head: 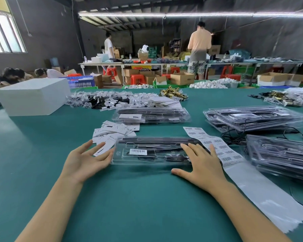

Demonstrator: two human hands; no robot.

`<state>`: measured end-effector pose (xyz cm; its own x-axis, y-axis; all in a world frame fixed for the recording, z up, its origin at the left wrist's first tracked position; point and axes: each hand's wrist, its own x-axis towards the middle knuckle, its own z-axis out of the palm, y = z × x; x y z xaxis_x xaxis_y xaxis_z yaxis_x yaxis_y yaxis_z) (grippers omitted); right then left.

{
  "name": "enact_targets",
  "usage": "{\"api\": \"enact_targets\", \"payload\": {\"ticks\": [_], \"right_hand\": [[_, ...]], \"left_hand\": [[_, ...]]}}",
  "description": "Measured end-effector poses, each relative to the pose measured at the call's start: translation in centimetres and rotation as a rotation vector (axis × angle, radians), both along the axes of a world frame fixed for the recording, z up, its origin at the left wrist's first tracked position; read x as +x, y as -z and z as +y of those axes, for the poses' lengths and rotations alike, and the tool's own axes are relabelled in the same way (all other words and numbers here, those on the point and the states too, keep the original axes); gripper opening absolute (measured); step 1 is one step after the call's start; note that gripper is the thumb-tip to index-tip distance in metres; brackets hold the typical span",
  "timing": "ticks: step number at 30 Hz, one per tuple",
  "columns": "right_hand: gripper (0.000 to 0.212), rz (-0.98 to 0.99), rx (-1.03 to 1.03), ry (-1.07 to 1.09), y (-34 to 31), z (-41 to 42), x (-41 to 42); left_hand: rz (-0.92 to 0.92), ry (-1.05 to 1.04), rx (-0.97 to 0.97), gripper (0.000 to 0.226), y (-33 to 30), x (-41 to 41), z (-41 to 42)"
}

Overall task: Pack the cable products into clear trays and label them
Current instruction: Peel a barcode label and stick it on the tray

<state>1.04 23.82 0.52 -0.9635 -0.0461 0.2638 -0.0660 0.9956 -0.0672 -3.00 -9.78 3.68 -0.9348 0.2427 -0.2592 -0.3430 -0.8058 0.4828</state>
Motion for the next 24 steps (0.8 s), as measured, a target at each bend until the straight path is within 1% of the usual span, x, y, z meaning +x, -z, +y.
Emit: {"api": "enact_targets", "payload": {"ticks": [2,4,7,9,11,13,16,18,19,20,22,24], "right_hand": [[0.091,0.059,0.026,-0.001,-0.2,-0.3,0.1],[0.074,0.177,-0.006,-0.025,-0.4,-0.6,0.2],[0.045,0.508,-0.175,-0.068,-0.7,-0.8,0.3],[0.036,0.643,-0.274,-0.083,-1.0,-0.8,0.4],[0.026,0.698,-0.395,-0.100,-1.6,-1.0,0.6],[0.017,0.733,-0.544,-0.110,-2.2,-1.3,0.7],[0.020,0.691,-0.819,-0.116,-3.3,-1.6,1.0],[0.021,0.676,-0.971,-0.130,-3.9,-1.7,1.4],[0.017,0.674,-1.071,-0.146,-4.2,-1.8,1.6],[0.013,0.670,-1.186,-0.163,-4.7,-1.9,1.8],[0.012,0.651,-1.420,-0.193,-5.5,-2.1,2.0],[0.017,0.538,-1.730,-0.238,-5.9,-2.2,1.7]], "left_hand": [[0.080,0.003,0.050,0.057,-0.2,0.3,0.2],[0.209,0.008,0.019,0.061,-0.6,0.5,0.5],[0.386,0.056,-0.029,0.047,-1.4,1.0,1.5],[0.402,0.136,0.038,0.042,-1.5,1.0,2.1],[0.398,0.279,0.128,0.047,-1.8,1.1,3.0],[0.395,0.351,0.064,0.050,-1.9,1.6,3.8],[0.437,0.423,-0.018,0.050,-0.5,1.6,5.0],[0.431,0.387,-0.049,0.048,0.1,1.8,5.7],[0.410,0.360,-0.069,0.044,0.2,1.9,6.0],[0.378,0.331,-0.097,0.042,0.3,1.9,6.3],[0.318,0.285,-0.168,0.041,0.4,1.9,6.7],[0.269,0.244,-0.240,0.045,0.6,1.8,7.1]]}}
